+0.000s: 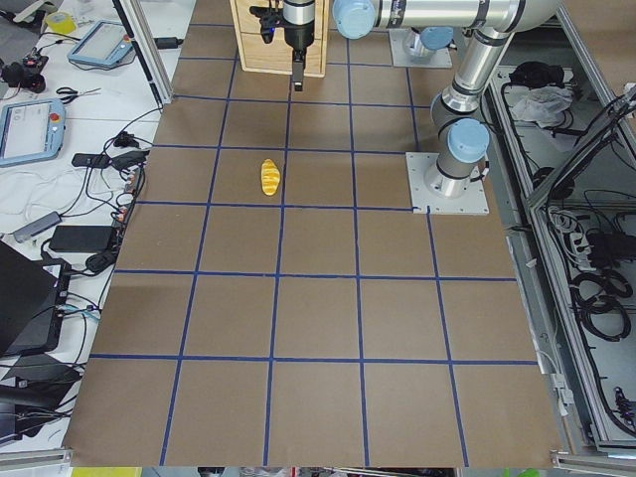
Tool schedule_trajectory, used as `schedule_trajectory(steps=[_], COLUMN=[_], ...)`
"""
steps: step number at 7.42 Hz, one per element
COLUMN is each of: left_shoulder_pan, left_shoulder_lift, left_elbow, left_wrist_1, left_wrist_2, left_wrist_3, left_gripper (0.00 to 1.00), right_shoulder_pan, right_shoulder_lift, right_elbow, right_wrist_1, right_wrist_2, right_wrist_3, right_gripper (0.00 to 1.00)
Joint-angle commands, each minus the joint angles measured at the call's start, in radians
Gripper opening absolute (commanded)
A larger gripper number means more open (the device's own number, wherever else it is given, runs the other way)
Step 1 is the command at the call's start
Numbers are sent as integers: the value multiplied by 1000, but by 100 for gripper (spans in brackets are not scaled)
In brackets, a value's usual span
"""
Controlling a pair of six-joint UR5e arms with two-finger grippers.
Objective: Open upper drawer
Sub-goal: 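Move the left gripper toward the cabinet's black drawer handle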
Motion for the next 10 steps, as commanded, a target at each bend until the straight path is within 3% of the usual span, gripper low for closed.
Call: schedule_trajectory(steps=[1,10], left_shoulder_pan=[-1,13], left_shoulder_lift=[0,-21], left_elbow=[0,46], left_wrist_1=[1,9], left_wrist_2=[-1,-56], left_wrist_3=[1,7], left_gripper=[100,100], right_shoulder_pan=[0,-1], right_shoulder_lift=[0,0], right_elbow=[0,0], right_wrist_1=[0,0], right_wrist_2=[-1,-1], right_wrist_3=[0,0], right_gripper=[100,100])
